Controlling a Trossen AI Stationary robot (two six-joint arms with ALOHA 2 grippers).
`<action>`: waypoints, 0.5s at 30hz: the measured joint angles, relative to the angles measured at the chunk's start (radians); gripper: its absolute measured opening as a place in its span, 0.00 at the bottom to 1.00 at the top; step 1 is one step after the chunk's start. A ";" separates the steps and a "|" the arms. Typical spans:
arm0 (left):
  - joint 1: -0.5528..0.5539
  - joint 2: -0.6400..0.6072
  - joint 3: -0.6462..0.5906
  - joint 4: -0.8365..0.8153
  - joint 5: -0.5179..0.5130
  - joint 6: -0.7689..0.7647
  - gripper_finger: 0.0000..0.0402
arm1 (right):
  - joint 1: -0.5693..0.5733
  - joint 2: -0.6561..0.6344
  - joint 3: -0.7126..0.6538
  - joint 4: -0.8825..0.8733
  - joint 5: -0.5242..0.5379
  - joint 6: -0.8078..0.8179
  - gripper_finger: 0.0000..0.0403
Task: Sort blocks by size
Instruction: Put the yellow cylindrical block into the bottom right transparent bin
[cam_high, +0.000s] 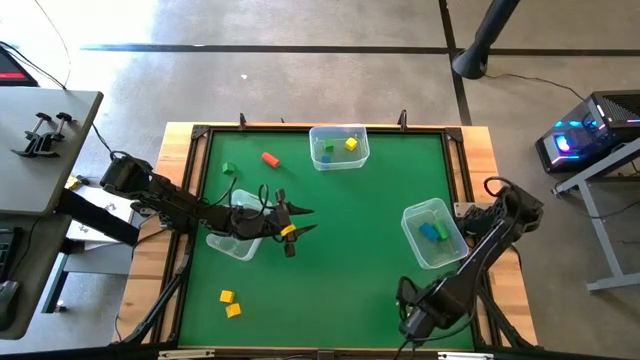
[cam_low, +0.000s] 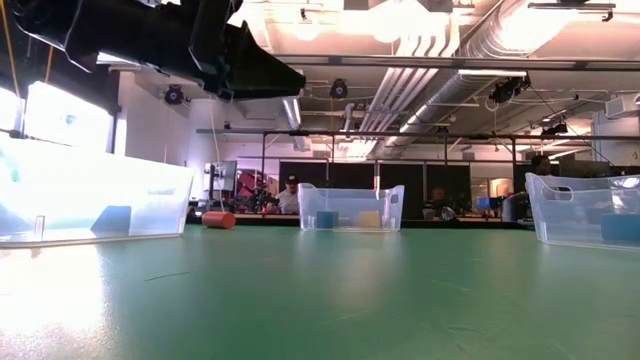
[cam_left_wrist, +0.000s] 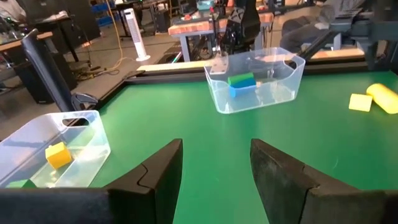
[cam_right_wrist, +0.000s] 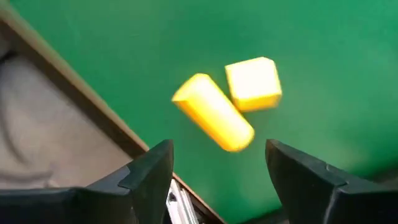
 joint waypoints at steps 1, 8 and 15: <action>0.000 0.000 0.000 -0.004 0.000 0.000 0.43 | 0.000 0.000 -0.008 0.035 0.000 -0.048 0.62; 0.000 0.000 0.000 -0.006 0.001 0.000 0.43 | 0.044 0.011 -0.026 0.110 0.014 -0.296 0.62; 0.000 0.000 0.000 -0.008 0.001 -0.003 0.43 | 0.088 0.088 -0.026 0.087 0.040 -0.352 0.62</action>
